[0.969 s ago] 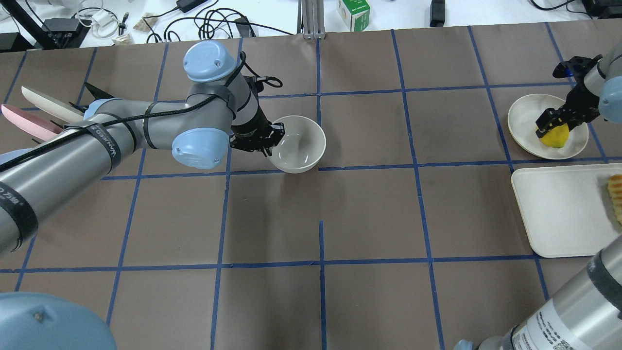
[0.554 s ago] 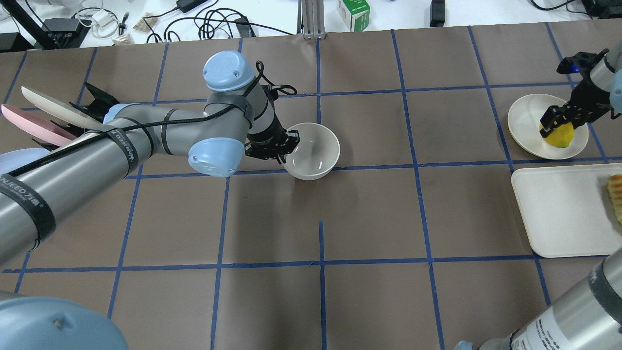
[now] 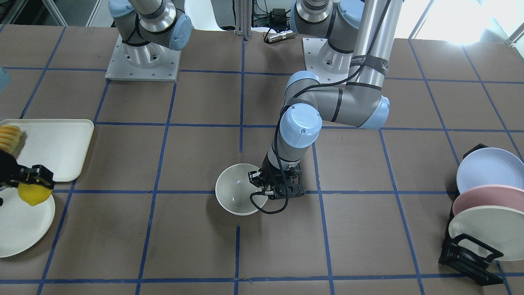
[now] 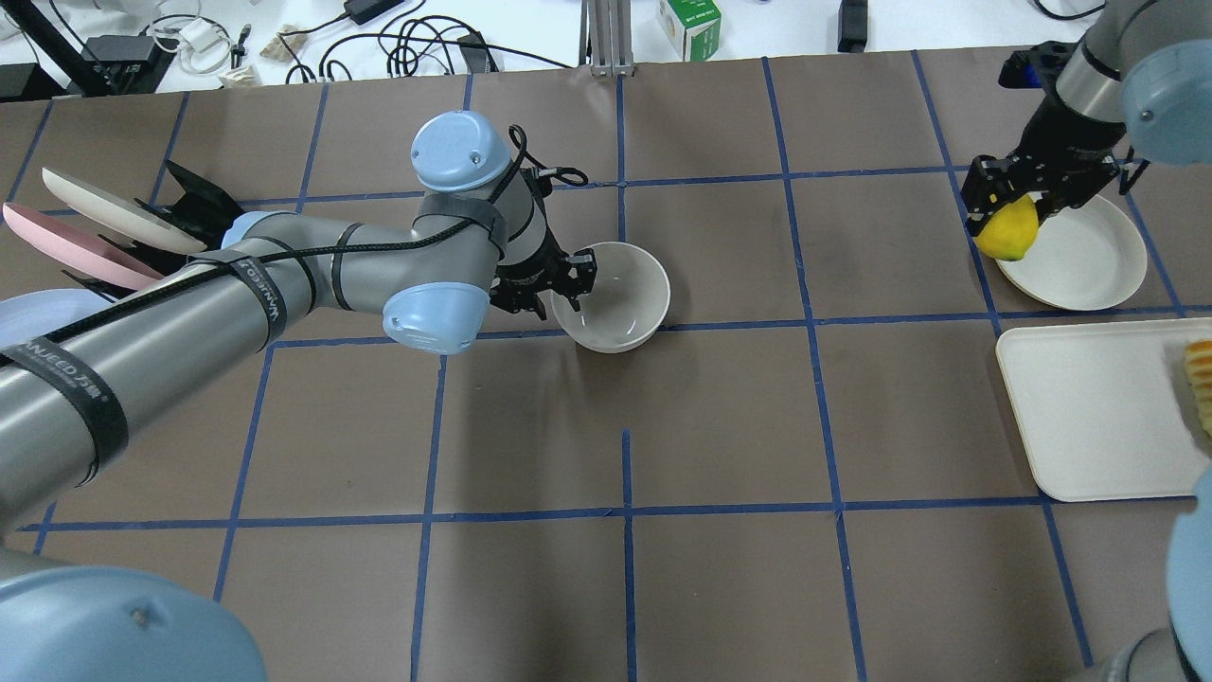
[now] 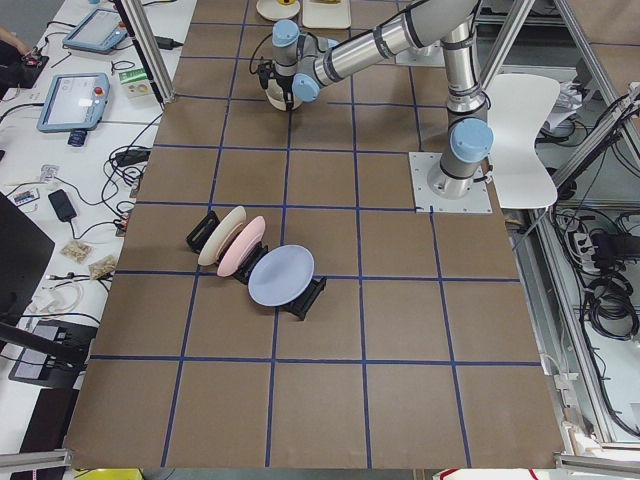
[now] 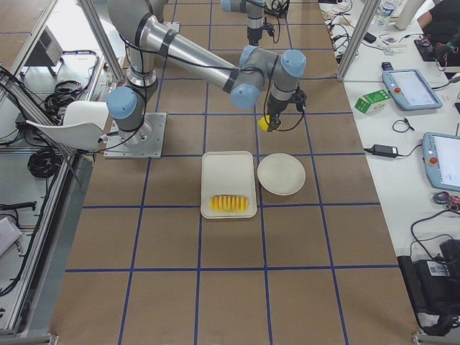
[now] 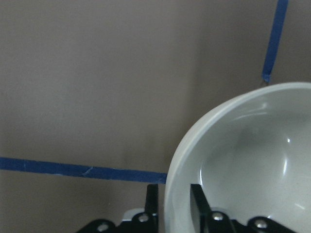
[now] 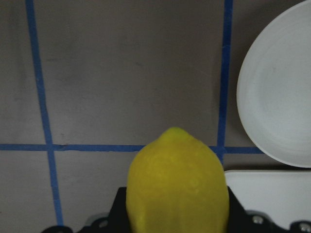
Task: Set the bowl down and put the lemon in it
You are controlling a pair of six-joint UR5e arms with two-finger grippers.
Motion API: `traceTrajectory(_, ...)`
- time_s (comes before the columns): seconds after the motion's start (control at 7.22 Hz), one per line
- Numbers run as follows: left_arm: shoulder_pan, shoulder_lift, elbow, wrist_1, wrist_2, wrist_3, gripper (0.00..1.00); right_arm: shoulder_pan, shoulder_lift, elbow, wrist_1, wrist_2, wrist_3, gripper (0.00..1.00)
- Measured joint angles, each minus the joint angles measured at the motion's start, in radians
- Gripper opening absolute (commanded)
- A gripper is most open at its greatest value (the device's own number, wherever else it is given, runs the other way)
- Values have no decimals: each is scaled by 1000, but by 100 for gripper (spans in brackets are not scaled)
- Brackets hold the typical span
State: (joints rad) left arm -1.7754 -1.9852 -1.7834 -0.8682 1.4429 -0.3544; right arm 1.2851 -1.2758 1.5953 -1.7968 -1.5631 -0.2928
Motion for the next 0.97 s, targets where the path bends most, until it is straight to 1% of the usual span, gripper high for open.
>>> traceTrajectory(0.14, 29, 42, 11, -59, 25, 80, 100, 58, -24, 0, 18, 5, 76, 0)
traceTrajectory(0.28, 78, 97, 40, -167, 54, 176, 100, 131, -39, 0, 25, 9, 173, 0)
traceTrajectory(0.55, 194, 204, 149, -468, 94, 351, 100, 293, -50, -4, 15, 35, 376, 0)
traceTrajectory(0.69, 245, 252, 196, -592, 104, 408, 100, 361, -44, -8, -4, 67, 456, 0)
traceTrajectory(0.83, 275, 300, 223, -675, 117, 445, 100, 414, -32, -13, -30, 93, 514, 0)
traceTrajectory(0.97, 283, 348, 233, -718, 144, 461, 100, 463, -11, -14, -68, 110, 564, 0)
